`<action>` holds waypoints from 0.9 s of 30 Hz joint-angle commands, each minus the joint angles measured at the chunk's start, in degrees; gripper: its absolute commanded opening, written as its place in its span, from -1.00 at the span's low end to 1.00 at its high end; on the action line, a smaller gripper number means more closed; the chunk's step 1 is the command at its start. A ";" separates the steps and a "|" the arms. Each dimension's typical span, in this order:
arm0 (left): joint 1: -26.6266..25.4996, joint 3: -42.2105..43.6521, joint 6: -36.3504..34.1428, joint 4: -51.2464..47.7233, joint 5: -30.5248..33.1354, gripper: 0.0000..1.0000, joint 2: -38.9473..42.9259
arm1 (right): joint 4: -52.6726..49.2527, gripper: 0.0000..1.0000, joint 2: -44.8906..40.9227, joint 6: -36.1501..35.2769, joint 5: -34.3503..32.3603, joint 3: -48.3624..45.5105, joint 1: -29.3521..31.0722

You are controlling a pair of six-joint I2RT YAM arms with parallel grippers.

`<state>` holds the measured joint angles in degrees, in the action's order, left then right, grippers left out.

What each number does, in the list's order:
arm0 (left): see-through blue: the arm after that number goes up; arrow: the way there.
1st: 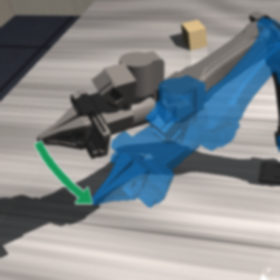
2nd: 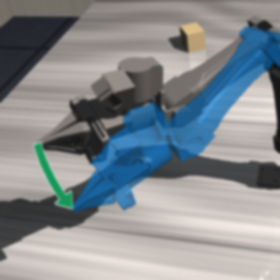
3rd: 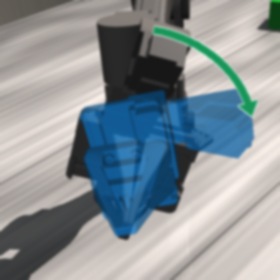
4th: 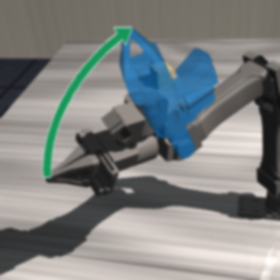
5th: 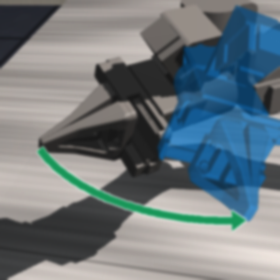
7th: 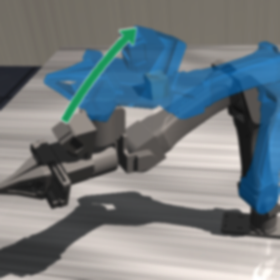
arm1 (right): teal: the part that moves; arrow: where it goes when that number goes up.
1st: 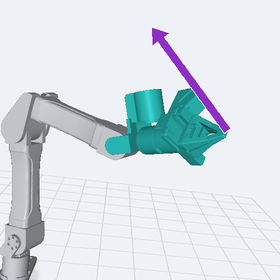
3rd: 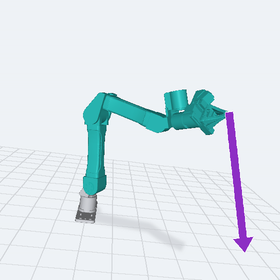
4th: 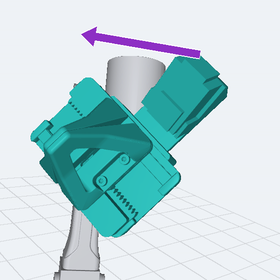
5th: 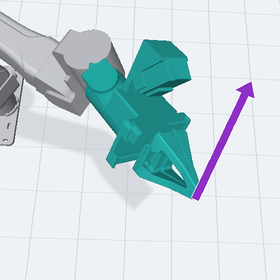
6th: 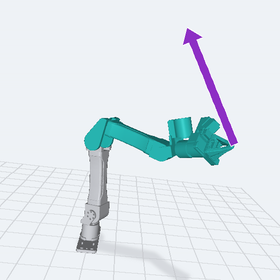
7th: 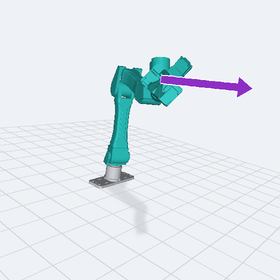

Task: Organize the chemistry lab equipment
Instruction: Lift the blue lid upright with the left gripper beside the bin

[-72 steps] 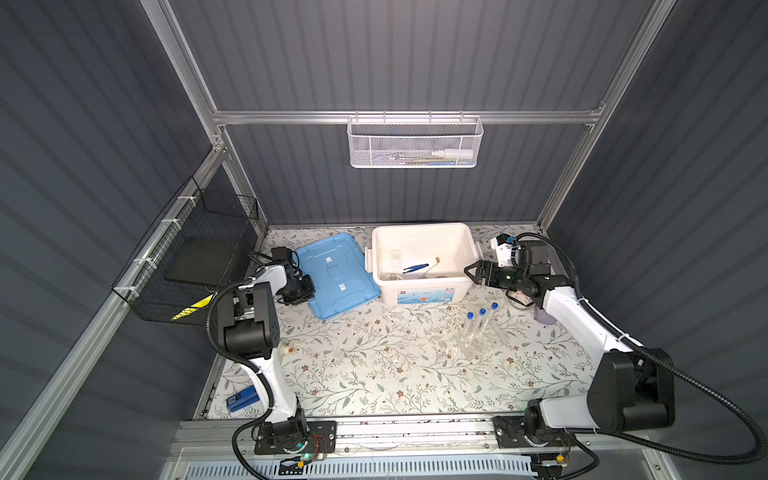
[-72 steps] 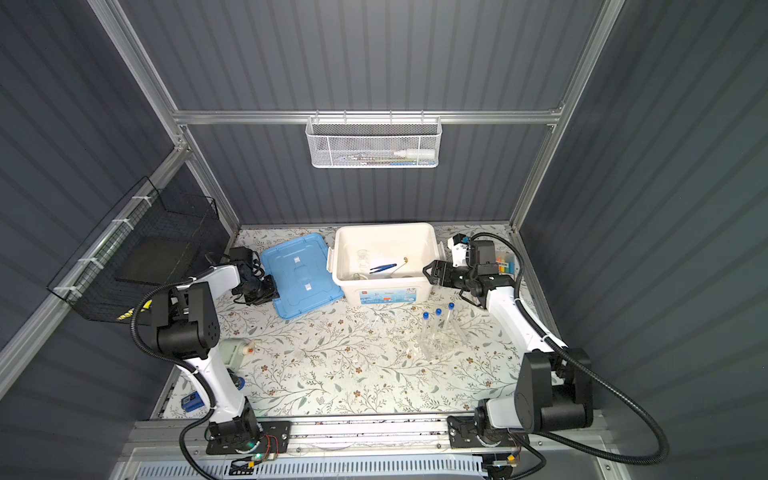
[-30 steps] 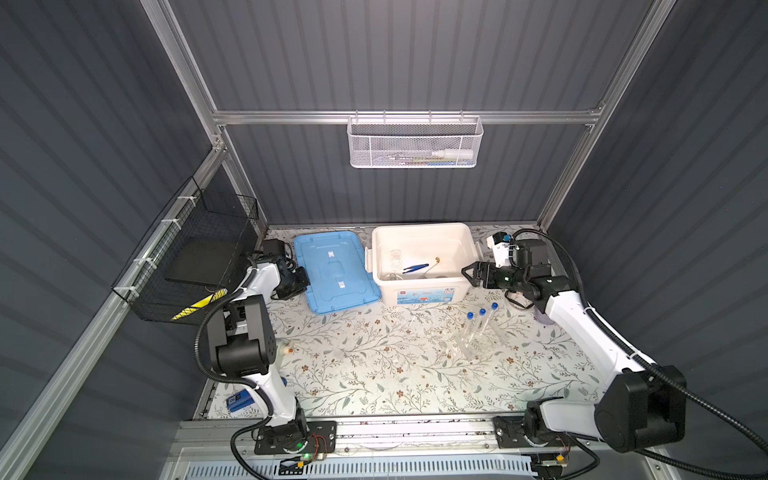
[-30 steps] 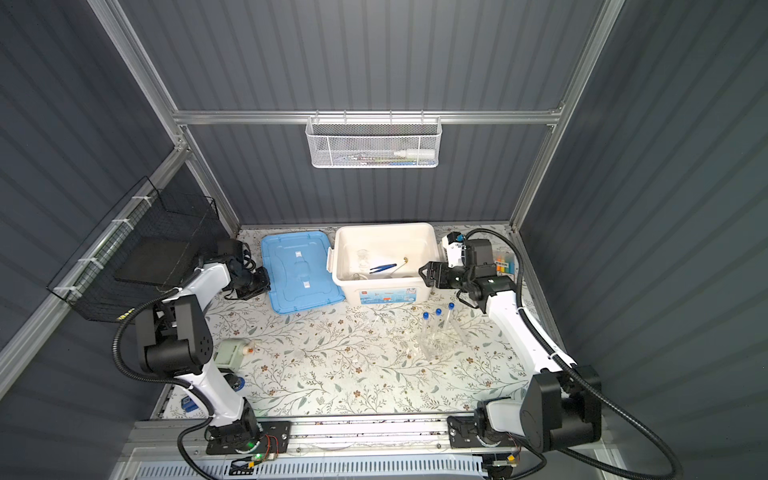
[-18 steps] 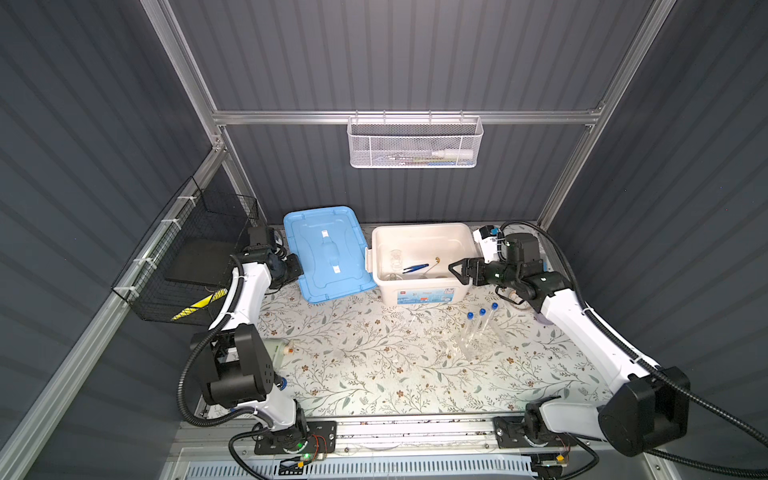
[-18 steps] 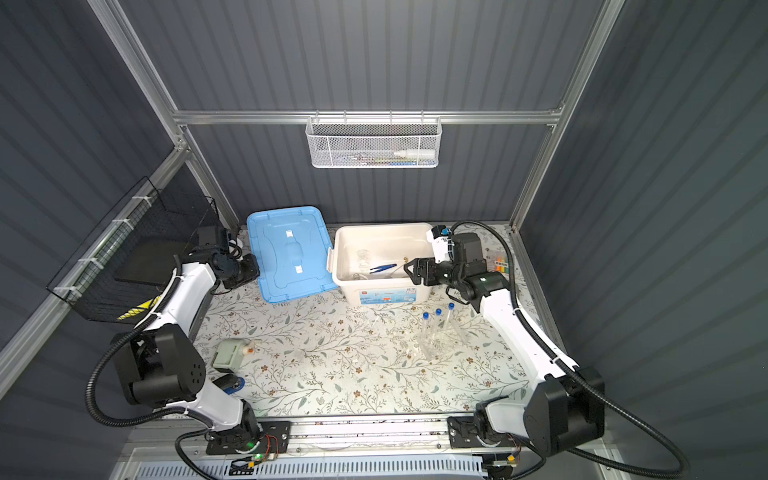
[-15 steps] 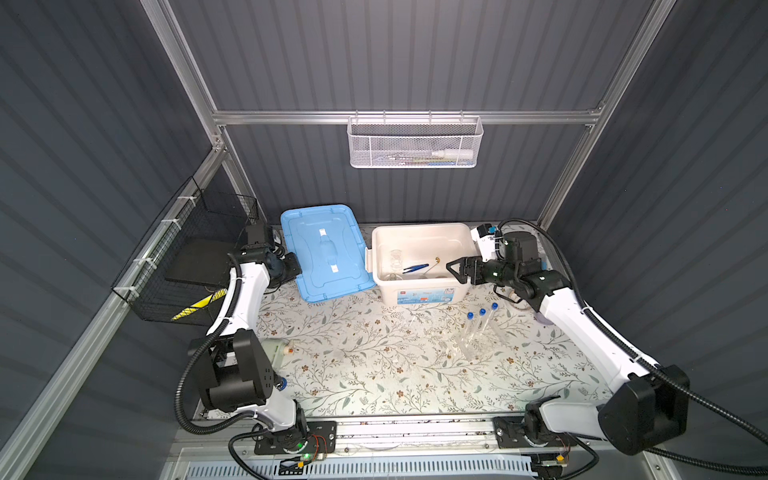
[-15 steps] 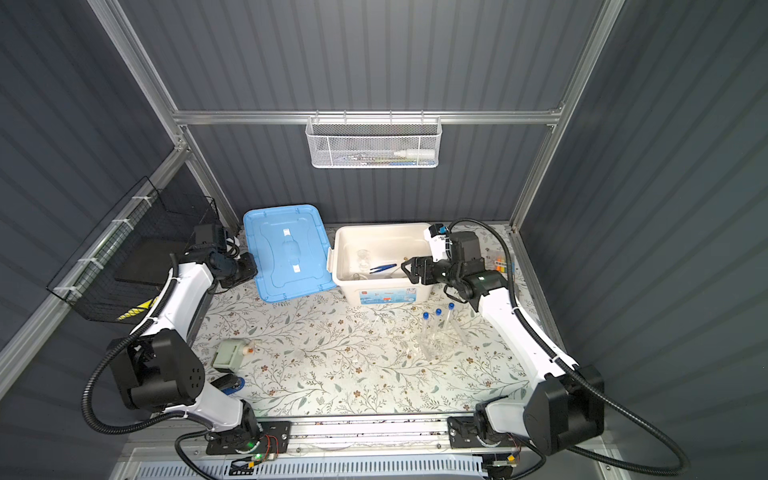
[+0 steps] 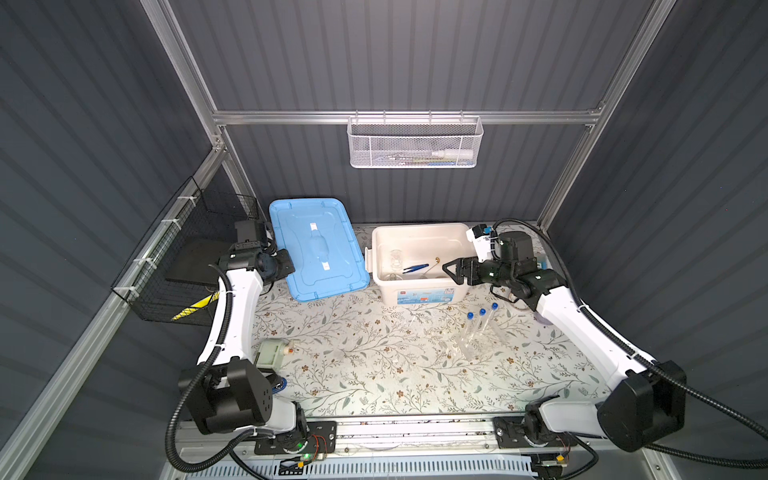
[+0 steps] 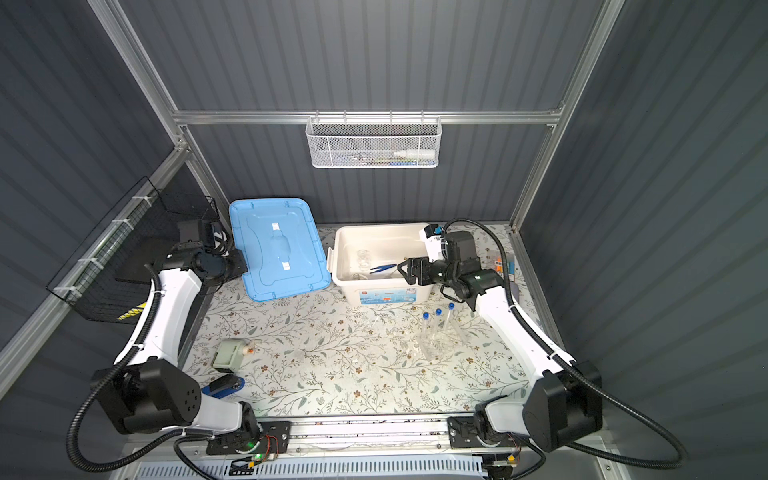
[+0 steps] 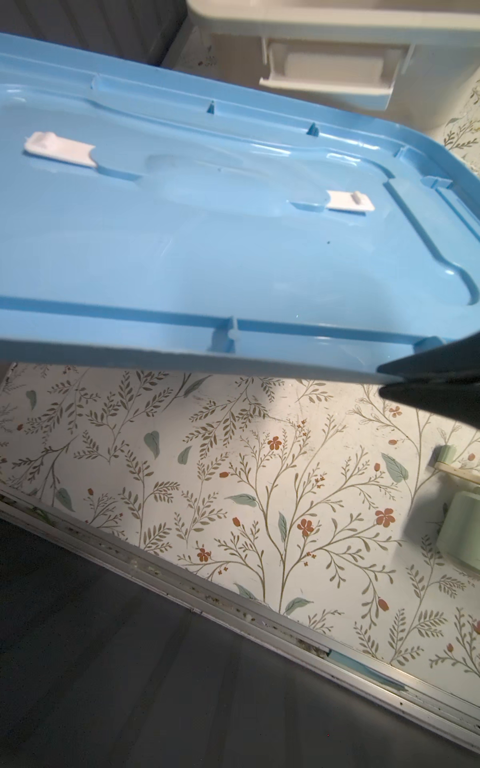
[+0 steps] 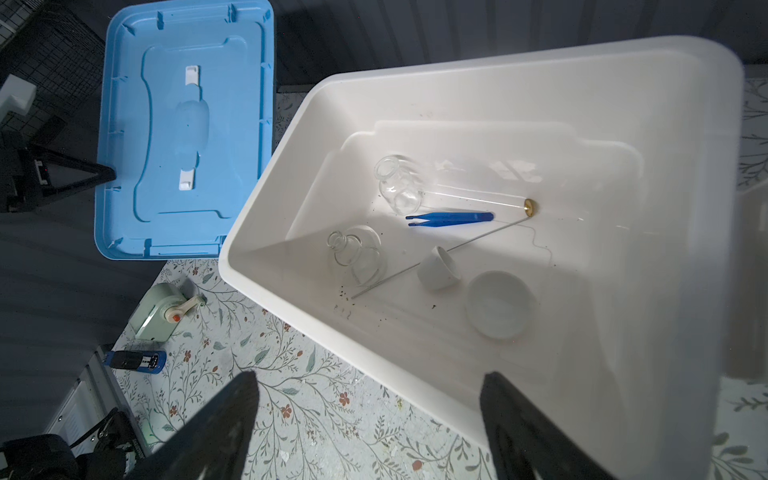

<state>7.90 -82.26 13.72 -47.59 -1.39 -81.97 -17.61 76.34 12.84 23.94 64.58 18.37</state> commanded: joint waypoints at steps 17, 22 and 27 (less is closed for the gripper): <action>0.80 -3.44 0.87 -0.52 -1.82 -1.00 8.88 | 1.40 0.72 4.55 0.14 3.56 6.50 3.20; 0.71 -2.25 1.54 1.94 -6.88 -1.00 10.46 | 3.76 0.72 7.16 1.30 7.78 8.66 4.04; 0.71 -0.78 1.25 4.61 -11.80 -1.00 12.14 | 7.46 0.73 10.02 3.61 11.27 10.36 4.43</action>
<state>8.34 -83.20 14.17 -47.11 -7.55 -72.03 -13.41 85.14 14.72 31.51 73.12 22.48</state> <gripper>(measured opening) 0.050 0.863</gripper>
